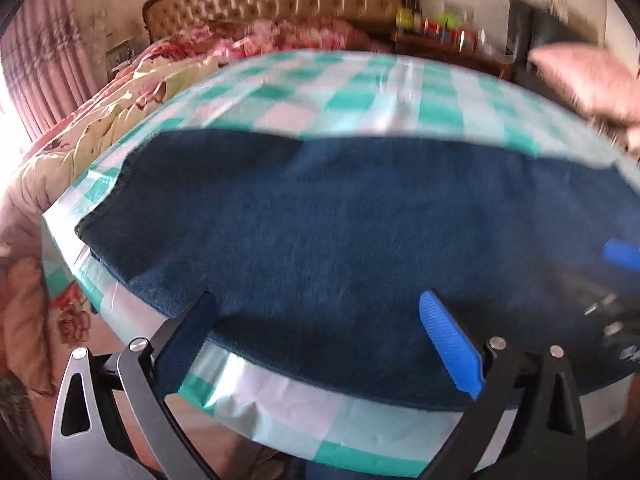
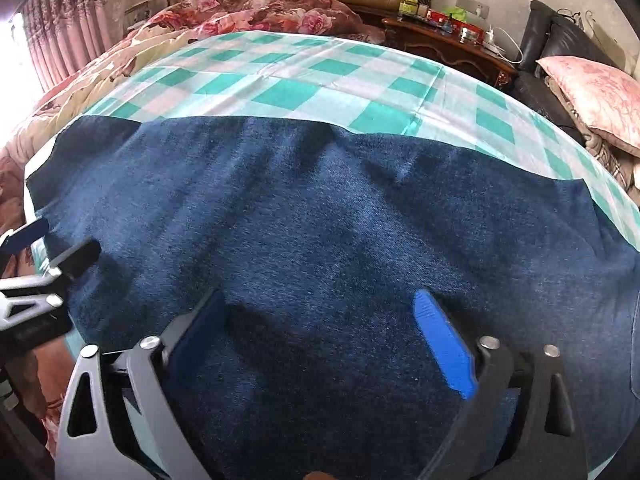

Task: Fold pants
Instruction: 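Open the left tool and release the folded legs onto the jeans, then grasp the folded leg edge again with the left tool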

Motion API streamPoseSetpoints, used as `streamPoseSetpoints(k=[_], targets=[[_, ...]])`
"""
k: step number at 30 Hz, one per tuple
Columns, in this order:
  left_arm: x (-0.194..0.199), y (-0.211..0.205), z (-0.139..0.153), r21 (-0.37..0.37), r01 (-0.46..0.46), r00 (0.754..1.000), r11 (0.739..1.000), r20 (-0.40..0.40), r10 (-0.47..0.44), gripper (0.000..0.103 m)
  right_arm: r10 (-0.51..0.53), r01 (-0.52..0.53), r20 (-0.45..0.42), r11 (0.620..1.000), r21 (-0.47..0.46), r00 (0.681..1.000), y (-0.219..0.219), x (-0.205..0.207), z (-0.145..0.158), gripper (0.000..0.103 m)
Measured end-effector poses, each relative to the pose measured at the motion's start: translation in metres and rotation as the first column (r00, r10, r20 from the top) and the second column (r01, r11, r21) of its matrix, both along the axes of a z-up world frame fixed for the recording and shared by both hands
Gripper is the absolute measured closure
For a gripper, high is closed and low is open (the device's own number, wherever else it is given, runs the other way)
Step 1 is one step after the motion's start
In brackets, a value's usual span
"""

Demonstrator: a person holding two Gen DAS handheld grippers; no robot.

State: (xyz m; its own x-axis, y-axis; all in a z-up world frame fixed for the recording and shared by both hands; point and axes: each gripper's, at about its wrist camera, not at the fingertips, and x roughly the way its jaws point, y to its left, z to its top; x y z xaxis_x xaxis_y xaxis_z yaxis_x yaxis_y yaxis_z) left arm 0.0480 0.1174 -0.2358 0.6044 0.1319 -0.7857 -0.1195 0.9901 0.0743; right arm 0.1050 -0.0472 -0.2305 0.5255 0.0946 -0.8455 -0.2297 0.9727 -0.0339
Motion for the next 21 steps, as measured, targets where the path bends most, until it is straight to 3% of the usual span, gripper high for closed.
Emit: streamPoseSetpoints(k=[7,15,17,18,19,20,21], targets=[[-0.003,0.018,-0.008,-0.099,0.005,0.999,0.995,0.032,-0.001,0.001,-0.026,0.026,-0.008,1.0,0.004,1.0,0.0,0.0,-0.001,0.005],[0.0,0.019,-0.009,-0.111,0.021,1.0,0.994,0.022,-0.018,0.001,-0.018,0.018,0.015,1.0,0.004,1.0,-0.001,-0.003,-0.002,0.005],[-0.007,0.032,-0.002,-0.12,-0.027,0.998,0.992,0.052,0.033,0.003,-0.014,0.014,0.008,1.0,0.0,1.0,0.0,-0.002,-0.002,0.004],[-0.013,0.044,0.003,-0.154,-0.065,0.994,0.986,0.076,0.077,0.006,-0.012,0.012,0.002,1.0,0.004,1.0,-0.001,-0.001,-0.002,0.004],[-0.022,0.068,0.01,-0.253,-0.117,0.983,0.96,0.106,0.147,0.009,-0.009,0.009,0.004,1.0,0.004,1.0,-0.001,-0.001,-0.002,0.004],[-0.029,0.087,0.012,-0.343,-0.145,0.973,0.928,0.12,0.196,0.014,-0.008,0.008,0.008,1.0,0.003,1.0,-0.001,-0.002,-0.002,0.004],[-0.037,0.111,0.013,-0.454,-0.171,0.958,0.875,0.132,0.255,0.022,-0.007,0.007,0.01,1.0,0.003,1.0,-0.001,-0.002,-0.002,0.004]])
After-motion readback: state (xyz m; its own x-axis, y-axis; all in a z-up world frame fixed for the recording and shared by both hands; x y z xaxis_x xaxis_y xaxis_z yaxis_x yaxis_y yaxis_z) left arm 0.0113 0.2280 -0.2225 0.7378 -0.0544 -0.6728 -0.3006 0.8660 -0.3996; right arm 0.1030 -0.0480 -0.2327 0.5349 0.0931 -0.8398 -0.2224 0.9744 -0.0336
